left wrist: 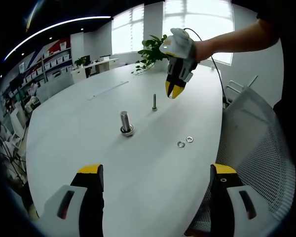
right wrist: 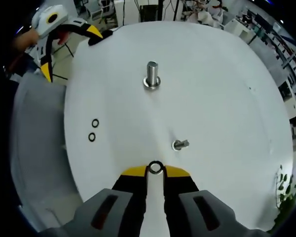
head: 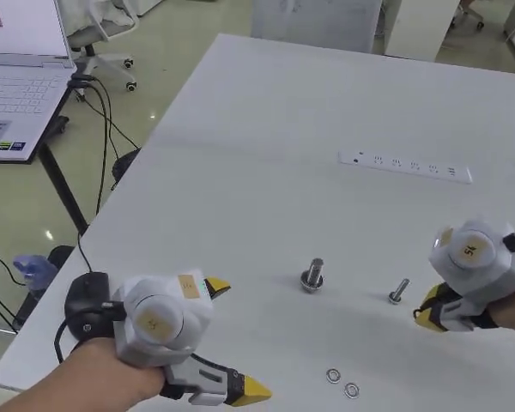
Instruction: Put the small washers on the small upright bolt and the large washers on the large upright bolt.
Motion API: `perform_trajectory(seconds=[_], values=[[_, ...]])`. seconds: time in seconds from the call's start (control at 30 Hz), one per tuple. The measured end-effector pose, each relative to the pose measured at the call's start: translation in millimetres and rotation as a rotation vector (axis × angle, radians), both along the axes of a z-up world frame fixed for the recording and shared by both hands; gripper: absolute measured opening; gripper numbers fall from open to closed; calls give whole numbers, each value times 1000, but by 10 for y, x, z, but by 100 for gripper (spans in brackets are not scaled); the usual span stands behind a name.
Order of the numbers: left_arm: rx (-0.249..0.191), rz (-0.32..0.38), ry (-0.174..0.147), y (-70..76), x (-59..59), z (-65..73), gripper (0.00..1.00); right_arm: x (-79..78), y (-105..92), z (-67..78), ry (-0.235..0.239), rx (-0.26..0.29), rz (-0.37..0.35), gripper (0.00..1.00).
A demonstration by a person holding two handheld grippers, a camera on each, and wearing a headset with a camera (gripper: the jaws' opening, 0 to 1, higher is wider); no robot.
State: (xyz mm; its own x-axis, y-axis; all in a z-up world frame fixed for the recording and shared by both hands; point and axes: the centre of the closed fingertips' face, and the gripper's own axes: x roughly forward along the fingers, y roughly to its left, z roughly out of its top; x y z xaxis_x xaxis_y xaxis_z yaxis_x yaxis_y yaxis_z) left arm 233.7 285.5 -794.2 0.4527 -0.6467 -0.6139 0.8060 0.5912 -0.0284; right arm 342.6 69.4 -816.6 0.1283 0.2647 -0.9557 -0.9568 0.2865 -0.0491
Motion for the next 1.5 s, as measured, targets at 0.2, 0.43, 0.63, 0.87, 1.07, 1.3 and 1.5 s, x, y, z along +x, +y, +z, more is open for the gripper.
perform_trajectory(seconds=[0.2,0.43,0.63,0.87,1.07,1.3,1.5], values=[[2,-1,8,-16,-3,-31,90,138,42,122,-15,-6,0,12],[5,-9,12,-29,6,-44,91,240,134,203,-29,5,-1,12],[3,-9,14,-33,24,-43,92,285,201,164,-28,-3,12,12],[4,-19,8,-34,22,-46,95,318,196,82,-22,-24,24,12],[9,-19,22,-13,13,-86,94,311,200,16,-6,-35,32,12],[6,-21,25,-13,39,-85,93,337,195,-72,5,-46,37,12],[7,-21,30,3,54,-100,92,356,182,-154,15,-57,42,12]])
